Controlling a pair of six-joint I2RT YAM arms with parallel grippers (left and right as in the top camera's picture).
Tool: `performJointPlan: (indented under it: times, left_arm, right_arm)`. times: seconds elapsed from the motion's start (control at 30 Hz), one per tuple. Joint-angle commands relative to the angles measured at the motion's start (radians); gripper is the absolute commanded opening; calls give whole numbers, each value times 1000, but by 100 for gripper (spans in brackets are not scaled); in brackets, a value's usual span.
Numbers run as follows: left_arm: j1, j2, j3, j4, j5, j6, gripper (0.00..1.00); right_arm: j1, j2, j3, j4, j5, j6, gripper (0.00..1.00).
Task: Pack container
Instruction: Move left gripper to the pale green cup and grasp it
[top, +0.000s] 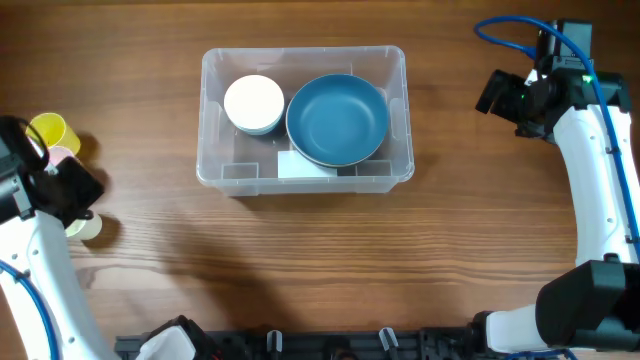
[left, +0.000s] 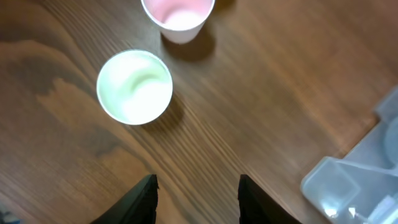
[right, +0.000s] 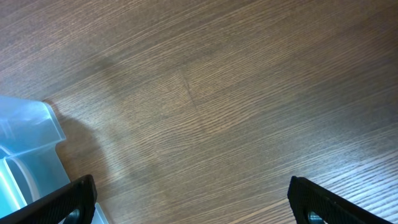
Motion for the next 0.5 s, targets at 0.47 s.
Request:
performJointPlan:
  times: [0.47]
  left_arm:
    - [53,341,-31,150,31,126,54]
  right_arm:
    - [2,-18,5,3,13,5,99]
